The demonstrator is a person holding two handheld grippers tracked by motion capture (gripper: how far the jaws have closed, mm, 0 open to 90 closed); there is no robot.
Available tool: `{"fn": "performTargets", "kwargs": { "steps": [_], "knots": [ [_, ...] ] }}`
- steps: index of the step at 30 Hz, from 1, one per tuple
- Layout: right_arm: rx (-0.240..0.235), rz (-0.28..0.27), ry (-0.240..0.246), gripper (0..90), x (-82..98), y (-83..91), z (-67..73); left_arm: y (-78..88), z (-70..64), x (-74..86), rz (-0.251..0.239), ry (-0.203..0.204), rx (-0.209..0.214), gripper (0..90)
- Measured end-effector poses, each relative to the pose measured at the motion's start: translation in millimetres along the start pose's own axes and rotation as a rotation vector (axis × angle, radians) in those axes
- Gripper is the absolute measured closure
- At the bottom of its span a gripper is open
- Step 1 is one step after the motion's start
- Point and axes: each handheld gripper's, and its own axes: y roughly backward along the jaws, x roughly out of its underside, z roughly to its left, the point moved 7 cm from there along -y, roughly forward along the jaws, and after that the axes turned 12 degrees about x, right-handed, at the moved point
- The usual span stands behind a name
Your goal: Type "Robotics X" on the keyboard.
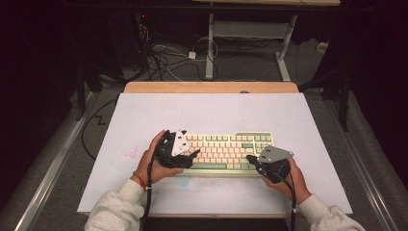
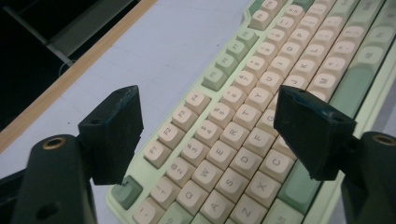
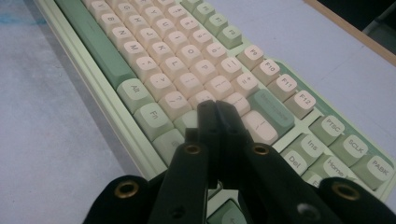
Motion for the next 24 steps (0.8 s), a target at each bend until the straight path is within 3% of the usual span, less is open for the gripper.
{"fn": "performTargets", "kwargs": {
  "steps": [16,24],
  "knots": [
    [0.008,-0.016,-0.021,90.0,-5.6,5.8,-9.7,20.1,2.9,32.3,0.03,0.022,-0.056,20.6],
    [0.01,-0.021,-0.035,90.0,-12.4,5.4,-14.8,31.2,0.6,49.0,0.034,0.043,-0.057,19.8]
  ]
}}
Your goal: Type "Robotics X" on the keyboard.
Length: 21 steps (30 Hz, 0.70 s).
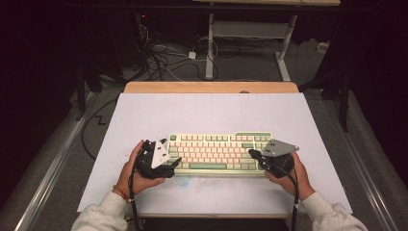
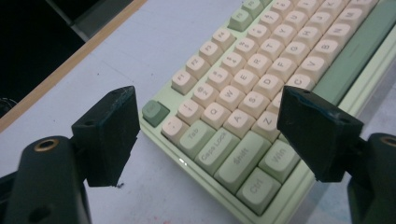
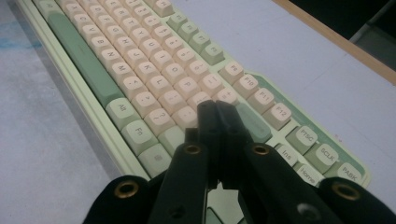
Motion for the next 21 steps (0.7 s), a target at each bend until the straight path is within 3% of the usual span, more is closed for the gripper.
{"fn": "performTargets", "kwargs": {
  "steps": [8,21],
  "knots": [
    [-0.009,-0.007,-0.009,90.0,-10.0,-2.7,-1.4,4.8,-6.0,18.5,0.041,-0.004,-0.001,18.4],
    [-0.042,0.01,0.017,90.0,-28.5,-28.3,11.8,13.9,-9.3,38.5,0.065,0.01,-0.004,17.9]
  ]
}}
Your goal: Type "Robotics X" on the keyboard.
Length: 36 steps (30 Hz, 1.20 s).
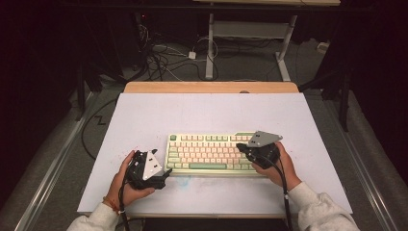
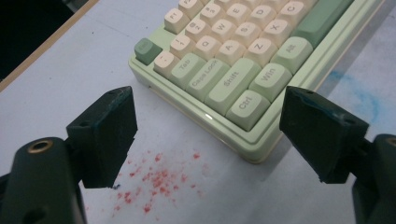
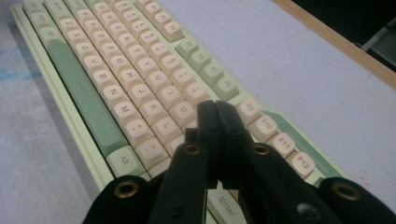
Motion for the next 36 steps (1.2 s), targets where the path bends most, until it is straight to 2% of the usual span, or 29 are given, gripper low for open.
{"fn": "performTargets", "kwargs": {
  "steps": [2,9,22,23,33,36],
  "knots": [
    [-0.006,0.008,0.0,90.0,-1.6,-4.7,2.9,1.0,-0.9,2.1,-0.007,0.013,0.007,17.9],
    [-0.021,0.028,0.021,90.0,-6.3,-21.1,11.6,1.8,-3.8,9.2,0.009,0.018,0.01,17.9],
    [-0.04,0.079,0.045,90.0,-5.3,-47.0,21.2,1.5,-5.2,11.7,0.015,0.03,0.02,17.8],
    [-0.039,0.085,0.035,90.0,-5.1,-47.8,22.4,1.3,-5.3,11.8,0.017,0.029,0.02,17.8],
    [-0.04,0.082,0.047,89.8,-6.9,-51.6,25.4,-0.2,-5.8,11.5,0.02,0.032,0.03,17.8],
    [-0.037,0.097,0.051,89.9,-5.1,-54.0,26.1,-0.8,-6.7,12.0,0.027,0.027,0.034,17.8]
  ]
}}
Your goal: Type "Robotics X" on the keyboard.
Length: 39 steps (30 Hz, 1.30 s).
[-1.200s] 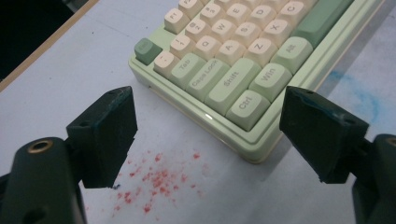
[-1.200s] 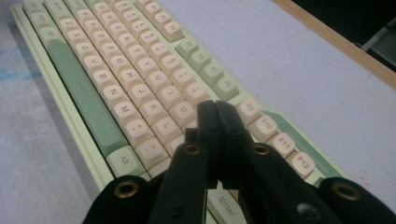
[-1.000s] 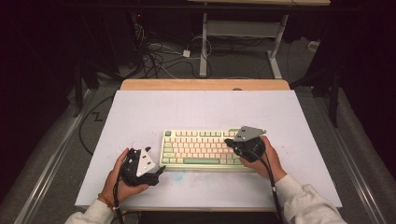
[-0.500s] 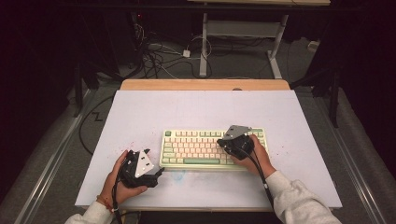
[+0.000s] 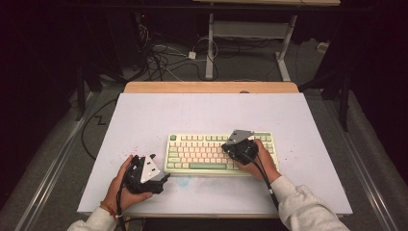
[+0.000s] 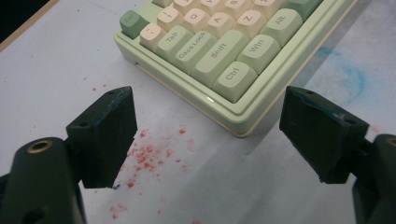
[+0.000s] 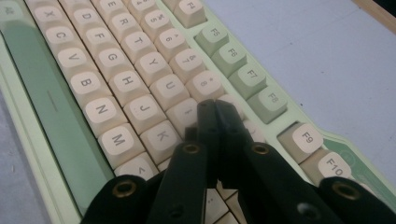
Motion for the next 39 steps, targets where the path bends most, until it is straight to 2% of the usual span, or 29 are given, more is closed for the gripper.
{"fn": "performTargets", "kwargs": {
  "steps": [3,7,11,20,24,30,35,39],
  "knots": [
    [0.001,0.002,-0.002,90.0,-0.3,1.7,0.4,0.2,0.4,0.3,-0.001,0.003,0.002,17.8],
    [0.005,-0.04,-0.022,90.0,-5.2,9.3,-3.6,0.2,0.7,0.3,-0.001,0.002,0.002,17.8],
    [0.004,-0.059,-0.041,89.7,-7.0,16.4,-5.9,0.2,0.5,0.3,0.0,0.002,0.003,17.8],
    [0.022,-0.125,-0.07,82.8,-9.7,33.4,-15.3,-1.7,1.5,1.4,0.013,0.011,0.0,18.1],
    [0.031,-0.147,-0.082,74.4,-9.8,38.6,-17.9,-1.9,1.6,1.3,0.013,0.012,0.002,18.1],
    [0.059,-0.164,-0.091,51.0,-10.5,44.3,-19.7,-0.6,0.0,1.2,0.005,0.019,0.029,18.6],
    [0.07,-0.192,-0.098,35.2,-9.2,51.0,-20.3,0.8,1.2,0.2,-0.018,0.041,0.034,19.1],
    [0.1,-0.216,-0.111,29.1,-6.9,58.1,-21.8,0.9,2.2,0.4,-0.018,0.052,0.028,19.6]
  ]
}}
